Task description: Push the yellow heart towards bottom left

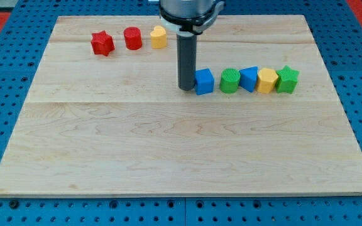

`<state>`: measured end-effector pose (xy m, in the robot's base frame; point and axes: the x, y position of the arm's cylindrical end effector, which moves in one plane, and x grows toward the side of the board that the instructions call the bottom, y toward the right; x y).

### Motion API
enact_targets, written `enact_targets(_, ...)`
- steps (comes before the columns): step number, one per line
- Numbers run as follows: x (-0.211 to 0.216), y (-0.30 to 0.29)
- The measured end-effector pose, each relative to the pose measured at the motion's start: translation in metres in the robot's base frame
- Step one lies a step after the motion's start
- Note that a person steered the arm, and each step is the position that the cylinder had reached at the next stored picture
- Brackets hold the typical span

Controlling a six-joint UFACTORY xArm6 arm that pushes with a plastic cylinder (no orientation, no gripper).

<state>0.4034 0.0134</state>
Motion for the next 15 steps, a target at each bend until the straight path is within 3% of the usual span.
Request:
enact_targets(1,0.0,0.005)
enact_targets(2,-0.008,-0.038)
enact_targets(5,-0.146,0.006)
enact_targets(6,-0.191,-0.023)
enact_targets(7,-0.187,-0.048)
enact_targets(10,-0.122,-0.064)
enact_targets(13,-0.101,-0.123)
enact_targets(15,-0.042,-0.134)
